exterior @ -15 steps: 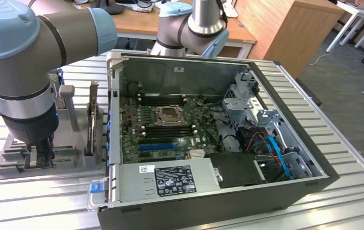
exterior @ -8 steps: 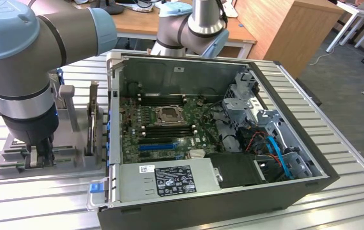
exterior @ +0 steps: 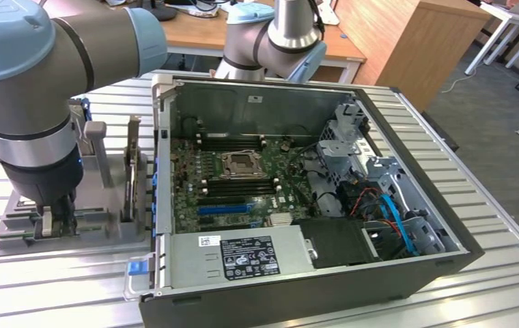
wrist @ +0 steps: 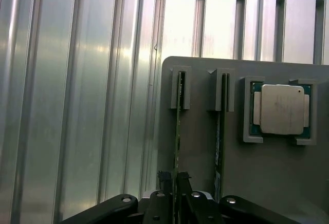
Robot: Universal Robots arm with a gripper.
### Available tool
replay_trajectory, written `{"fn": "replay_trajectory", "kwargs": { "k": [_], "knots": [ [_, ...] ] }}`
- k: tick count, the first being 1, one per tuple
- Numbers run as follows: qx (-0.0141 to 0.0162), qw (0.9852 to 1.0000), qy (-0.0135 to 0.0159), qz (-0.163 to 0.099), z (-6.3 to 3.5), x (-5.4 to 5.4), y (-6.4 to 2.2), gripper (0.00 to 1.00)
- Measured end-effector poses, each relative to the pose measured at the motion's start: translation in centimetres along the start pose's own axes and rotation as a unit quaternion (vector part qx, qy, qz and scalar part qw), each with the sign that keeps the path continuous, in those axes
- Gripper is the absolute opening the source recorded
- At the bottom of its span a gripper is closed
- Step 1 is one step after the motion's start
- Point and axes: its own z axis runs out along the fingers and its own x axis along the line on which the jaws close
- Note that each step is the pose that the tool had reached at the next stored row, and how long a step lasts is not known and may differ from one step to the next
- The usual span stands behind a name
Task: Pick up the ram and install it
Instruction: 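Pick up the ram and move it above insertion slot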
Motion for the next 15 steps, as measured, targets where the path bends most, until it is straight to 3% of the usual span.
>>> {"fn": "replay_trajectory", "kwargs": {
  "k": [15],
  "knots": [
    [-0.0001, 1.0000, 0.0001, 0.000, 0.11, 0.00, 0.00, 0.19]
  ]
}}
